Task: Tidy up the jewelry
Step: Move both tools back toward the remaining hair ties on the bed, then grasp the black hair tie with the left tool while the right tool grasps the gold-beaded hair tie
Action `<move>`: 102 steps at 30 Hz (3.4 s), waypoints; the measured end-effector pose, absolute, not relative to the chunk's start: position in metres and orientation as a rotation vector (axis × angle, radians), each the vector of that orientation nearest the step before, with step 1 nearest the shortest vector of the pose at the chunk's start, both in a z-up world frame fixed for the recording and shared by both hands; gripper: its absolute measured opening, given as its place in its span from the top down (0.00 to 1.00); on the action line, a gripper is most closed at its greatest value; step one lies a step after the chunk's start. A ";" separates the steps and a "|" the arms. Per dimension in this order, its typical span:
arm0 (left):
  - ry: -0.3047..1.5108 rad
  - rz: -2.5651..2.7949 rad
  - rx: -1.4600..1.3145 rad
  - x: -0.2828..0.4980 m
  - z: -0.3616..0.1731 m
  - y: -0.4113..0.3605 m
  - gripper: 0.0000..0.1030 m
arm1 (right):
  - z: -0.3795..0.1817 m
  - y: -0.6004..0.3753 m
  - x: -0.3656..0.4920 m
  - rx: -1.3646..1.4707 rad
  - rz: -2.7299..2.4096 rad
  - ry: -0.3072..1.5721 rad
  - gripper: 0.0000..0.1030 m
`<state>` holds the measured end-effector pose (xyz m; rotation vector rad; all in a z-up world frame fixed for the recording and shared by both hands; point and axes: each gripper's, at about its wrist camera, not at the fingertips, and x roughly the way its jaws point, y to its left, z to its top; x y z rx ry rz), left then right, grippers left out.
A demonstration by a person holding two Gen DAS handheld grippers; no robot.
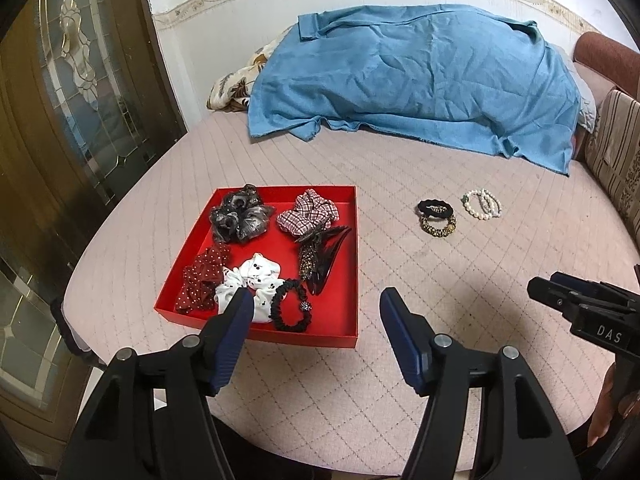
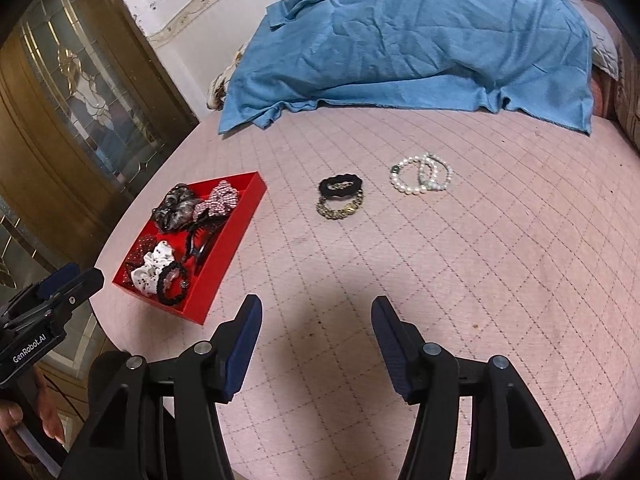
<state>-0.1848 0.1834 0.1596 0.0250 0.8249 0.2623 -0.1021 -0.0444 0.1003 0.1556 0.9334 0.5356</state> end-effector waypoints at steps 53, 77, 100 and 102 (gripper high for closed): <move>1.129 -0.170 -0.195 0.113 0.026 0.146 0.56 | 0.020 0.007 0.053 0.169 0.546 0.998 0.44; 1.103 -0.161 -0.202 0.060 0.040 0.152 1.00 | 0.022 -0.062 -0.014 0.185 0.403 1.042 0.86; 1.028 -0.151 0.016 0.081 0.023 0.118 0.92 | 0.014 -0.060 -0.012 0.145 0.388 0.994 0.86; 1.029 -0.154 0.012 0.074 0.025 0.117 0.92 | 0.015 -0.061 -0.011 0.165 0.398 0.998 0.86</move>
